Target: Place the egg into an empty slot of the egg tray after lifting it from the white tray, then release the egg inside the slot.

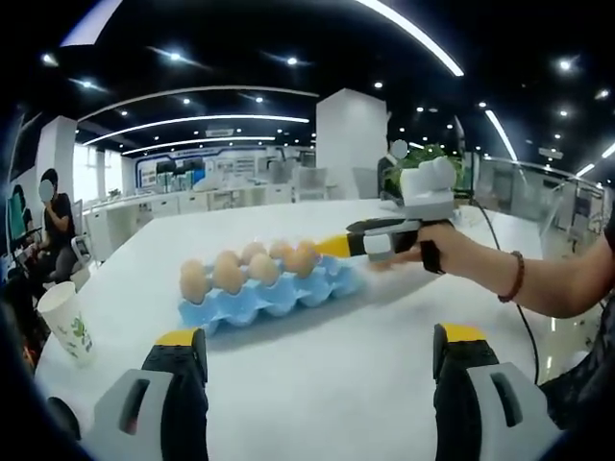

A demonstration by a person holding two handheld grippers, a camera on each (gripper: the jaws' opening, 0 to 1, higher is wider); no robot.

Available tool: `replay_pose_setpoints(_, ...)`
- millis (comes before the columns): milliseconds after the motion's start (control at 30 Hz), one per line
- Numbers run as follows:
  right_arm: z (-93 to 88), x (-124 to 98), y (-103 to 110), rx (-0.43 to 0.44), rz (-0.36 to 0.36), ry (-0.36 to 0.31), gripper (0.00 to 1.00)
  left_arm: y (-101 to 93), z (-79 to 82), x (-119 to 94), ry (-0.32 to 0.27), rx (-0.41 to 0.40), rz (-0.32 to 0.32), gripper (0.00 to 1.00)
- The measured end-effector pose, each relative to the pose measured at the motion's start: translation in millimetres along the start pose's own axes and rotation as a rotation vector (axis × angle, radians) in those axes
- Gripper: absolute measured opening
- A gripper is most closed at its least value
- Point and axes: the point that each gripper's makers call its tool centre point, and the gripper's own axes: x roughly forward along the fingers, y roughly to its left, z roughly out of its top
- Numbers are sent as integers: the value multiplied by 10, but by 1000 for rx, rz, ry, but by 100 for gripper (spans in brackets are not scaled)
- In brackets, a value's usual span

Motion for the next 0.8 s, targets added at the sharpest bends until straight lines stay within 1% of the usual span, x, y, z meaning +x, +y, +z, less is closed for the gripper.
replay_pose_setpoints(167, -20, -65, -113, 18, -19, 4, 77, -22, -20, 23, 11, 3, -4, 100)
replay_pose_setpoints(267, -31, -121, -214, 11, -43, 7, 77, -34, -12, 30, 5, -2, -5, 100)
replay_pose_setpoints(367, -48, -163, -285, 27, -54, 11, 77, -48, 5, 36, -7, -13, -7, 100)
replay_pose_setpoints(667, -84, -286, -478, 48, -87, 16, 76, -69, -4, 47, 3, -13, -1, 100)
replay_pose_setpoints(800, -110, -363, -619, 58, -116, 19, 76, -60, 2, 40, 2, -16, 6, 100)
